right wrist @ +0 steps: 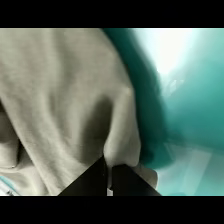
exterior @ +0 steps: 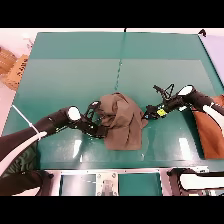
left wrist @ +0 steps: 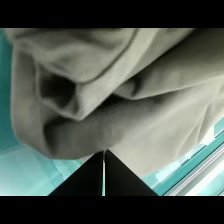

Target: Fold the shirts.

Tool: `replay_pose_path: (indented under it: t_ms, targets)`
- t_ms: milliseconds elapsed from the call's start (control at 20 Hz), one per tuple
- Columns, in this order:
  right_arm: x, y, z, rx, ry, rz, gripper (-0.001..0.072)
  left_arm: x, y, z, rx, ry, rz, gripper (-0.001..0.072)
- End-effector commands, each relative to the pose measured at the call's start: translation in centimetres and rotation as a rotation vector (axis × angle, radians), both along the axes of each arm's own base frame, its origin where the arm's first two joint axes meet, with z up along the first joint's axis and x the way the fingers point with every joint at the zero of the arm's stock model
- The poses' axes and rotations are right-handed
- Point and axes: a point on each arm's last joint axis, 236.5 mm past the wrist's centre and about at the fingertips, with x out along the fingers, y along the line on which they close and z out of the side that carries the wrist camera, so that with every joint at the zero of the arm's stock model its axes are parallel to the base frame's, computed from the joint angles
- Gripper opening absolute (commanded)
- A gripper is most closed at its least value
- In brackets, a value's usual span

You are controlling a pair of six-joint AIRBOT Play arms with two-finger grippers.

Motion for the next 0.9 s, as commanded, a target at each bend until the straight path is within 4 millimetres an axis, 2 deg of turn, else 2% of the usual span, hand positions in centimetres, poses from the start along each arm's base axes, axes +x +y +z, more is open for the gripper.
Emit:
replay_pose_path:
  t_ms: [0,100,250,300,400,500,550,650,750,850]
  targets:
    - [0.2,0.7,1.2,0.028,-0.014,0.040,0.0015,1.2,-0.6,1.1,-0.015,-0.065,-0.021,0.0023]
    - [1.1,1.1,3.3,0.055,-0.051,0.051,0.0015,2.5,-0.5,2.9,0.000,-0.145,-0.068,0.0022]
    - [3.3,1.4,8.0,0.069,-0.180,0.065,0.0015,4.8,0.4,6.5,0.060,-0.271,-0.115,0.0022]
    - [4.0,1.5,9.8,0.074,-0.229,0.061,0.0015,5.6,0.6,8.1,0.076,-0.318,-0.135,0.0022]
    - [5.3,2.0,15.0,0.096,-0.365,0.070,0.0015,7.8,1.1,12.6,0.100,-0.448,-0.149,0.0022]
    - [6.6,2.3,22.7,0.117,-0.570,0.065,0.0015,10.6,2.1,19.7,0.131,-0.636,-0.133,0.0022]
    - [6.9,2.1,26.6,0.122,-0.675,0.056,0.0015,12.0,3.1,24.2,0.155,-0.745,-0.106,0.0022]
    - [7.0,0.9,35.1,0.098,-0.901,0.004,0.0015,13.6,5.4,33.6,0.183,-0.958,-0.042,0.0022]
    - [5.8,-0.4,43.2,0.070,-1.126,-0.065,0.0015,13.4,8.0,43.6,0.171,-1.161,0.050,0.0022]
    - [3.4,-1.2,49.8,0.045,-1.326,-0.111,0.0015,11.7,10.3,52.2,0.115,-1.344,0.131,0.0022]
